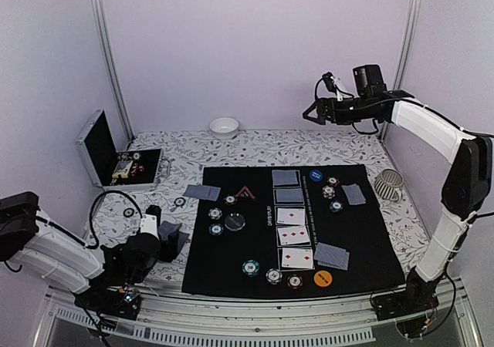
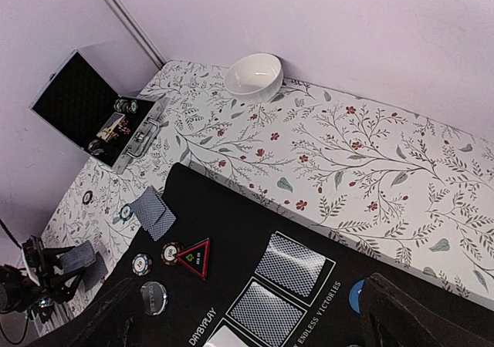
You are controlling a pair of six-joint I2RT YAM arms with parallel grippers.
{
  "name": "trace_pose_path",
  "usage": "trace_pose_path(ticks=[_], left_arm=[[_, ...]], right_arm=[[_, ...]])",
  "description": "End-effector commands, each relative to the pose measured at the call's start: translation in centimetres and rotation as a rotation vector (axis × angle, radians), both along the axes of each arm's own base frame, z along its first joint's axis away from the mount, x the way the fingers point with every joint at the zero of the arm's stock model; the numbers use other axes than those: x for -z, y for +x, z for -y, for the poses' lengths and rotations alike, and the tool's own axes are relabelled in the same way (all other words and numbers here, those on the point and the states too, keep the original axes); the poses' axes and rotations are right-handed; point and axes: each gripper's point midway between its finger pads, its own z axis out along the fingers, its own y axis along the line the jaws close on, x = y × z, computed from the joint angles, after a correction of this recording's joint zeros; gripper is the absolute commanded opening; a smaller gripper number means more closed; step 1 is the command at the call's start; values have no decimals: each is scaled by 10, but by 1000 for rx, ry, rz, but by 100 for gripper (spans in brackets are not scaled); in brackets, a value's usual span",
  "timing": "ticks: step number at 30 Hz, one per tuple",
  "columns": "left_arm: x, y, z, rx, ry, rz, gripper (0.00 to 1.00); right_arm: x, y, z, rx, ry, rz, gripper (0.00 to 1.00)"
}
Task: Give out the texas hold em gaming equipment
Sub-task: Place the poker card at the center of the board.
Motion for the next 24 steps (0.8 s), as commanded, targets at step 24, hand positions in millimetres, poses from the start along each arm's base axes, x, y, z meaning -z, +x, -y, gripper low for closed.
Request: trace_pose_path(ticks=[24], left_arm=[[-17,-2,11,45,-59,38,67]], right_arm=[[-48,-48,7,-51,33,98,99]])
